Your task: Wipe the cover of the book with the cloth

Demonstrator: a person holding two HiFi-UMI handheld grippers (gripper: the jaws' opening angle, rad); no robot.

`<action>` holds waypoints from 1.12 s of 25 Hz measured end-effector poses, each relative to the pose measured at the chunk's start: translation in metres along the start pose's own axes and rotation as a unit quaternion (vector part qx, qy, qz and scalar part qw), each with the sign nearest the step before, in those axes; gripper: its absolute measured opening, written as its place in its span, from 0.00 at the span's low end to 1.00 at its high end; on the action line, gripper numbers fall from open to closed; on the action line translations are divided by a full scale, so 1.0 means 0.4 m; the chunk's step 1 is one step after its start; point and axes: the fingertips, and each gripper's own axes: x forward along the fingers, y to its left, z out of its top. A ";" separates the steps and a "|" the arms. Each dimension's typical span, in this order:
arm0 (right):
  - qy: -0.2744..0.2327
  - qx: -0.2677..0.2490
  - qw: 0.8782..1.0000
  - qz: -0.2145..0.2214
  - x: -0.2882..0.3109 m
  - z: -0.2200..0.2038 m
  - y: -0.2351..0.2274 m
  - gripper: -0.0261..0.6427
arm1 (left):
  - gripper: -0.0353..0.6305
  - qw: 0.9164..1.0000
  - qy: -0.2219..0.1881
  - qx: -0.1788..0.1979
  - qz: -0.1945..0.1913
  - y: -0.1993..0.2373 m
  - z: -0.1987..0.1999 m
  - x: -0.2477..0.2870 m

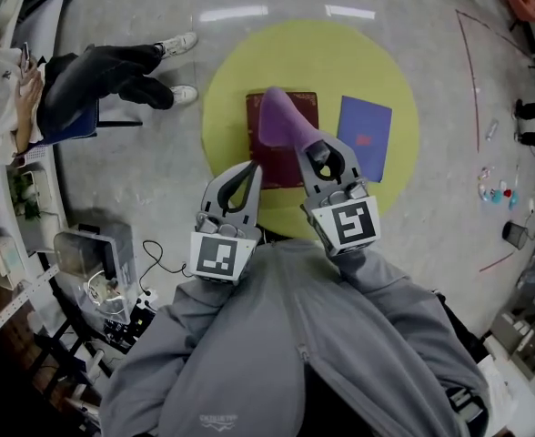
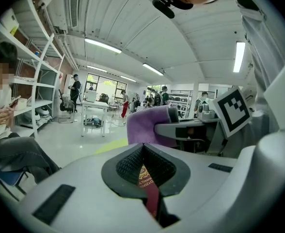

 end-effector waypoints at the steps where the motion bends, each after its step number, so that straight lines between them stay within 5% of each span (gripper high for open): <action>1: 0.006 0.003 1.000 0.003 0.014 -0.011 0.000 0.13 | 0.08 1.000 0.004 0.000 0.001 0.009 -0.012 0.003; 28: 0.099 0.087 0.985 0.113 0.295 -0.176 0.025 0.13 | 0.08 0.992 0.121 -0.030 0.021 0.108 -0.298 0.070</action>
